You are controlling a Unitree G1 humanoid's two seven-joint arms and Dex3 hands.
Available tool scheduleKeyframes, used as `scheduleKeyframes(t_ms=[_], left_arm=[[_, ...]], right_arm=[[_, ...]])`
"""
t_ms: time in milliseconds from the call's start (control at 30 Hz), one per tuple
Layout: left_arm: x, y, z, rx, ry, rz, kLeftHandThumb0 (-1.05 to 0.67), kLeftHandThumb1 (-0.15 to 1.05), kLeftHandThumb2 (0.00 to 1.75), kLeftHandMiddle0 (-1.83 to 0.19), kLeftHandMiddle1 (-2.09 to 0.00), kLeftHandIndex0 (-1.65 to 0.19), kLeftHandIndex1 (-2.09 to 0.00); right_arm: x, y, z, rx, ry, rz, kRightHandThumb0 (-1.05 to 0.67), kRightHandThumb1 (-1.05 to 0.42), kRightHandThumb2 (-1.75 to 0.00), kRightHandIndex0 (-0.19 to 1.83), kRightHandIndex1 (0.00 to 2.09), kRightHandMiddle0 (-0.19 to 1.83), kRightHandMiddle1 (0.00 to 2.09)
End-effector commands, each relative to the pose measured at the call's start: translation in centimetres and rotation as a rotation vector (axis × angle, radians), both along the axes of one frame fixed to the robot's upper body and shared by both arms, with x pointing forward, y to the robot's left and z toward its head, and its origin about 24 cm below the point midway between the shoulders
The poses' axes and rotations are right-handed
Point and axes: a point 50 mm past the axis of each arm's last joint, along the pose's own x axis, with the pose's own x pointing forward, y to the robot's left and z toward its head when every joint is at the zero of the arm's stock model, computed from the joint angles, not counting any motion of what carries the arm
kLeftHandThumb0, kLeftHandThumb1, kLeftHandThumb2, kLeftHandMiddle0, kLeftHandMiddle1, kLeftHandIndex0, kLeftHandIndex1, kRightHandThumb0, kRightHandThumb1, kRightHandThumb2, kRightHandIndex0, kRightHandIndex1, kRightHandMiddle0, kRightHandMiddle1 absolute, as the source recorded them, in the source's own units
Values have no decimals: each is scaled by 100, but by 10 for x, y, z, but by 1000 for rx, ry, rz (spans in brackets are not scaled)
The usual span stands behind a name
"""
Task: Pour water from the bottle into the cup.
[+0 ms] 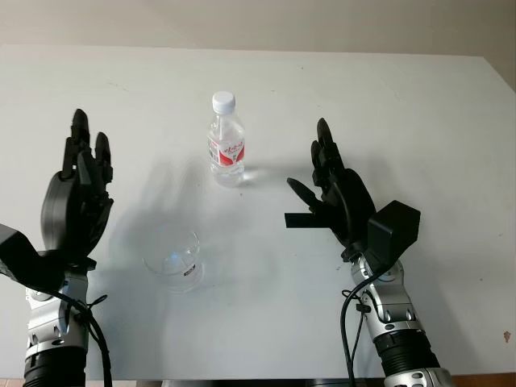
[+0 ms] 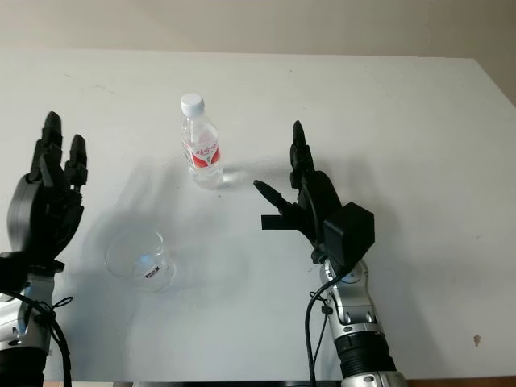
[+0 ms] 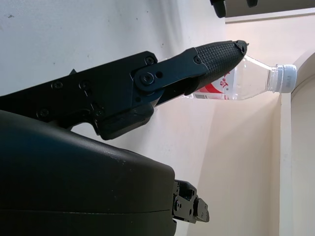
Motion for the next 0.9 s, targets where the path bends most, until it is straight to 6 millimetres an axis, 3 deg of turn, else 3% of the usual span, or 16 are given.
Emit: scheduleKeyframes(t_ms=[0, 367, 733, 867], left_arm=[[-4, -2, 1, 24, -5, -5, -79, 105, 69, 19, 0, 19, 0], [1, -9, -3, 7, 14, -25, -78, 105, 67, 19, 0, 19, 0], [5, -11, -1, -17, 10, -24, -80, 105, 66, 19, 0, 19, 0], [5, -11, 1, -6, 7, -18, -79, 105, 66, 19, 0, 19, 0]], right_arm=[[-1, -2, 3, -2, -10, 5, -91, -102, -5, -19, 0, -19, 0], [12, 0, 8, -38, -2, 56, -93, -102, -5, -19, 0, -19, 0], [65, 39, 62, -206, -119, 191, -100, -96, -4, -19, 0, -19, 0], [77, 50, 73, -257, -121, 218, -102, -94, -4, -19, 0, -19, 0]])
